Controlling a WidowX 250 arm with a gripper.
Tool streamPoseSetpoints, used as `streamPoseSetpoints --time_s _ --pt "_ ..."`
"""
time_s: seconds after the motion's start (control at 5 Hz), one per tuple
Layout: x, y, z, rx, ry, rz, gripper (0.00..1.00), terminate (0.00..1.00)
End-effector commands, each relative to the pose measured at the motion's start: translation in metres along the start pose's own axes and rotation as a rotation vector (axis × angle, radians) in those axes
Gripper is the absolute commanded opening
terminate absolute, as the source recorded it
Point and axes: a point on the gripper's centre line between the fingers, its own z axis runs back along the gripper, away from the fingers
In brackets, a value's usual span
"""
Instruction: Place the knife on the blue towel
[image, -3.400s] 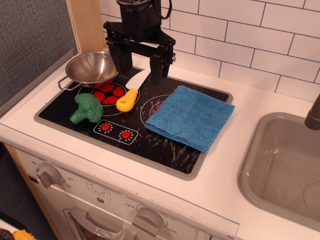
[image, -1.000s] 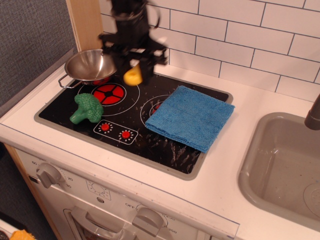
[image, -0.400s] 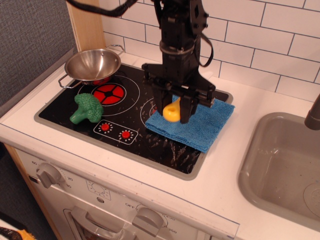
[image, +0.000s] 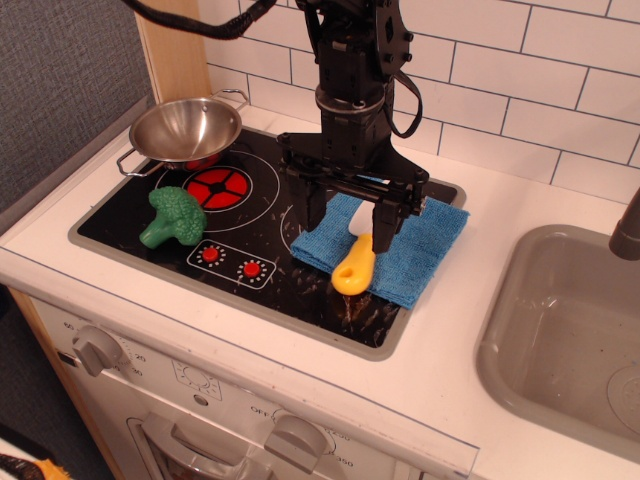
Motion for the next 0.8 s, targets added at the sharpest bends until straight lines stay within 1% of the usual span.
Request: streamPoseSetpoints --time_s 0.0,0.2,0.6 --pt "0.0002 0.0119 0.0449 0.011 -0.105 0.001 1.0 0.0" --pt "0.0039 0.0162 0.047 -0.002 -0.081 -0.03 1.0 0.0" --pt "0.0039 0.0162 0.047 -0.002 -0.081 -0.03 1.0 0.0"
